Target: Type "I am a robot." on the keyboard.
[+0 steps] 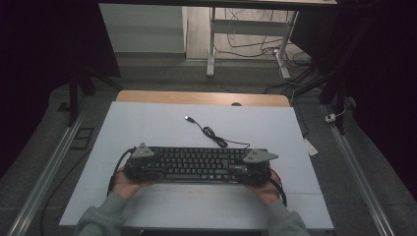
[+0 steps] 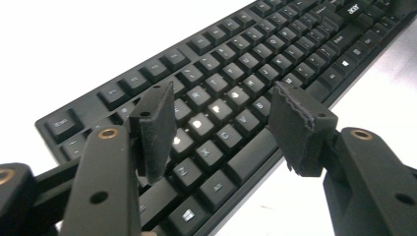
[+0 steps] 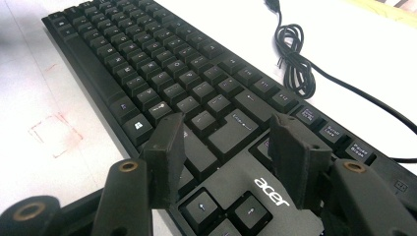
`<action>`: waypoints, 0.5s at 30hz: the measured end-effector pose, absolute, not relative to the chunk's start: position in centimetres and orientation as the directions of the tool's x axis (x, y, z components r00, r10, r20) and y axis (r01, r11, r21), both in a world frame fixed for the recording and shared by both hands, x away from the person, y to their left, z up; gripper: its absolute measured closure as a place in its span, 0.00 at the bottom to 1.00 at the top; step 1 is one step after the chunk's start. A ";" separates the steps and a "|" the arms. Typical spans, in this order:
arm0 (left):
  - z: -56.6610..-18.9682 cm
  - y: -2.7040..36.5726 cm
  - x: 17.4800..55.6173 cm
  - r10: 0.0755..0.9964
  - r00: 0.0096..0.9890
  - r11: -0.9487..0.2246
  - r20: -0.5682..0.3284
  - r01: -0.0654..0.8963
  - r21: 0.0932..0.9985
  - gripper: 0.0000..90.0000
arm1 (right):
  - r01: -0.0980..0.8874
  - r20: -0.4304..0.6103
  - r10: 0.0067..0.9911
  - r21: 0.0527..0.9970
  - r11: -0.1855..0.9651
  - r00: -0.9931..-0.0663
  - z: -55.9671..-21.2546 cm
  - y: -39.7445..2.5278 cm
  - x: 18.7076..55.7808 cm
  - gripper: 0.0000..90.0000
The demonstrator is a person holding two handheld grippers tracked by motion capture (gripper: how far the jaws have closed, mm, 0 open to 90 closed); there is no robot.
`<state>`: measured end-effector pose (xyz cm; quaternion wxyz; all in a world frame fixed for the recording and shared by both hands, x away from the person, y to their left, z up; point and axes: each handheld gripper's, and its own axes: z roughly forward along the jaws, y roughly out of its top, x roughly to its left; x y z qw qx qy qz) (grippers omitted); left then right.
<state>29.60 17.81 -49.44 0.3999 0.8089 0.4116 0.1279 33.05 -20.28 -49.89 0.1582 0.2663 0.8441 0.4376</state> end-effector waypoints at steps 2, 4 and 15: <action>-49.4 18.0 29.7 0.771 0.624 -0.337 -0.131 0.573 0.747 0.46 | 0.313 -0.034 0.589 0.822 0.476 -0.807 -49.9 -20.3 33.1 0.53; -49.4 18.3 29.8 0.776 0.615 -0.328 -0.140 0.583 0.743 0.44 | 0.313 -0.036 0.588 0.820 0.480 -0.808 -49.9 -20.2 33.0 0.53; -49.4 18.6 30.1 0.787 0.600 -0.316 -0.146 0.594 0.740 0.43 | 0.311 -0.038 0.589 0.820 0.480 -0.807 -49.8 -20.3 33.0 0.53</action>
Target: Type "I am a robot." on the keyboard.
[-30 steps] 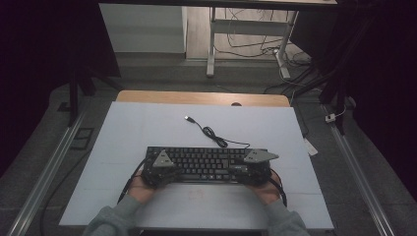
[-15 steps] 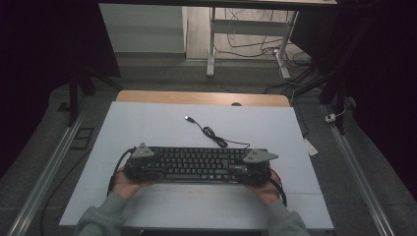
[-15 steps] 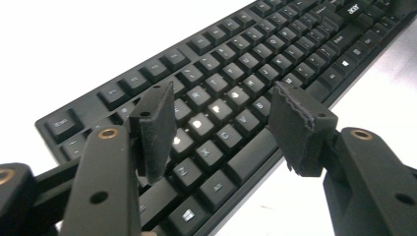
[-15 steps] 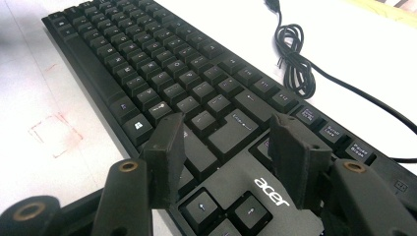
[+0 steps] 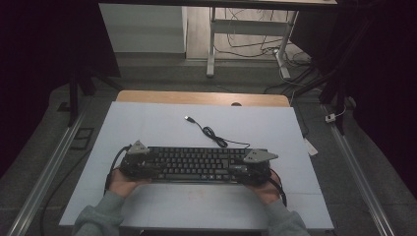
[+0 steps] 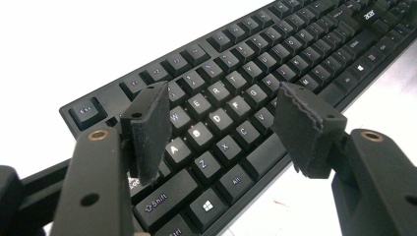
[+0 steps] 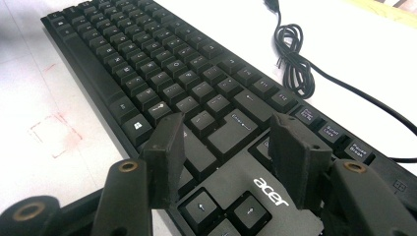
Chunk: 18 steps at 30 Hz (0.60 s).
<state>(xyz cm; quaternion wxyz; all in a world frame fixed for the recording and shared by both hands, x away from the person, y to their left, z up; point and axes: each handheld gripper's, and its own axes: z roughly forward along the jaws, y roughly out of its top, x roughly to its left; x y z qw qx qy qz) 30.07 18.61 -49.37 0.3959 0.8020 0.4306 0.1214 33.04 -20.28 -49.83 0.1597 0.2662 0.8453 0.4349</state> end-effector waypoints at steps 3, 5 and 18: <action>-49.4 18.6 30.2 0.788 0.598 -0.315 -0.146 0.595 0.739 0.43 | 0.311 -0.039 0.589 0.820 0.480 -0.807 -49.8 -20.3 33.0 0.53; -49.4 18.5 30.3 0.790 0.596 -0.314 -0.146 0.597 0.738 0.43 | 0.310 -0.040 0.588 0.820 0.481 -0.808 -49.8 -20.2 33.0 0.53; -49.6 17.9 31.3 0.794 0.596 -0.327 -0.120 0.586 0.742 0.51 | 0.312 -0.041 0.591 0.819 0.482 -0.806 -49.8 -20.2 33.1 0.53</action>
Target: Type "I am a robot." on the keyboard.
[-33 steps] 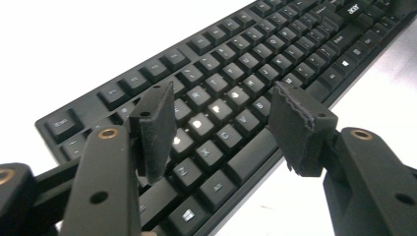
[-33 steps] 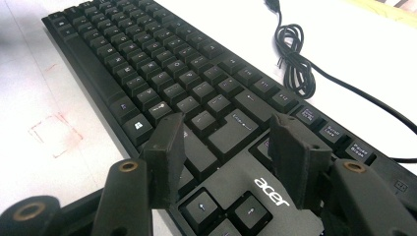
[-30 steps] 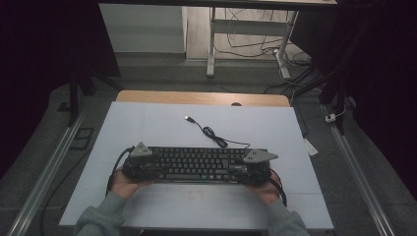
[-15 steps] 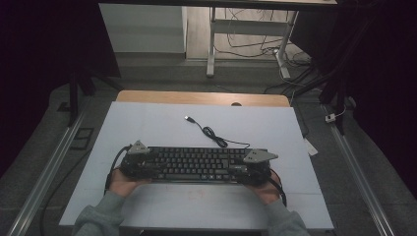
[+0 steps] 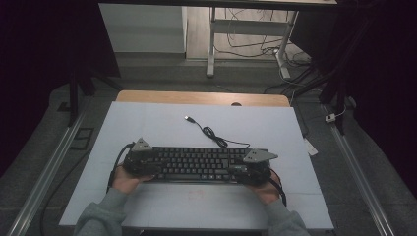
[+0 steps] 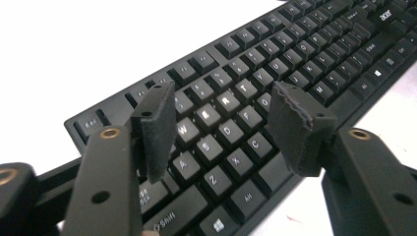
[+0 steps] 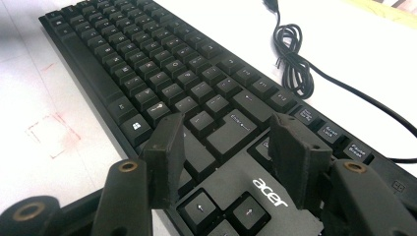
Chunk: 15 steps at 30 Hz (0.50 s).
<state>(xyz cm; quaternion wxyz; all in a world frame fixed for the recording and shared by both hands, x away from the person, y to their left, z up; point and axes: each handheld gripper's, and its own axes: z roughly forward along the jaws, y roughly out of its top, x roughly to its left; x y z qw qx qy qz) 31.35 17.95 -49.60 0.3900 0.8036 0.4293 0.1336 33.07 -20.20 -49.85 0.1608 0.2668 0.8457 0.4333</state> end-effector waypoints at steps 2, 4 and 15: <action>-49.7 17.7 31.5 0.793 0.600 -0.338 -0.110 0.582 0.740 0.54 | 0.313 -0.040 0.590 0.818 0.483 -0.806 -49.9 -20.2 33.0 0.53; -49.8 17.5 31.7 0.793 0.601 -0.345 -0.100 0.579 0.739 0.57 | 0.314 -0.040 0.591 0.818 0.482 -0.806 -49.9 -20.2 33.0 0.53; -50.3 16.3 32.5 0.756 0.649 -0.396 -0.080 0.552 0.734 0.99 | 0.312 -0.042 0.592 0.818 0.482 -0.805 -49.9 -20.2 33.0 0.53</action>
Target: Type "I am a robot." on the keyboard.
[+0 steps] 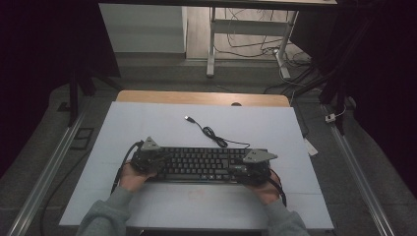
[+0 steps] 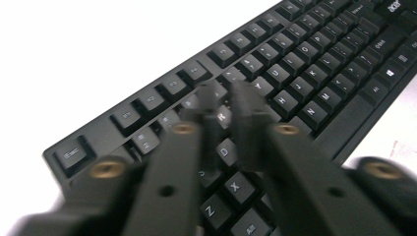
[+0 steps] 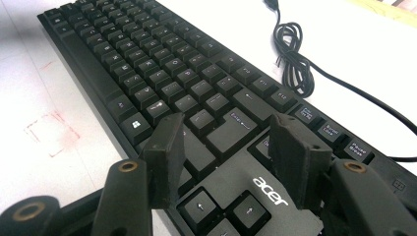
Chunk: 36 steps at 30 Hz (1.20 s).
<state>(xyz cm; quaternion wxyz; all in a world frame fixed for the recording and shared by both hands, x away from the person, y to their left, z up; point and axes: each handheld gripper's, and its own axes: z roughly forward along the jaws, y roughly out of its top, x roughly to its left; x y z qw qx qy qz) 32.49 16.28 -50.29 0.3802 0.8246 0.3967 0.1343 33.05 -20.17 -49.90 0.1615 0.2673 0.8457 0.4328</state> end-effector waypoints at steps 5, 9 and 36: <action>-50.8 15.5 32.9 0.746 0.663 -0.431 -0.063 0.552 0.714 0.99 | 0.312 -0.045 0.592 0.816 0.486 -0.804 -49.9 -20.1 33.0 0.53; -51.1 15.3 33.3 0.755 0.653 -0.427 -0.061 0.561 0.709 0.99 | 0.313 -0.048 0.594 0.814 0.489 -0.803 -49.9 -20.1 33.0 0.53; -51.5 15.0 33.7 0.768 0.638 -0.412 -0.053 0.556 0.721 0.99 | 0.317 -0.046 0.600 0.815 0.485 -0.799 -49.9 -20.3 33.0 0.53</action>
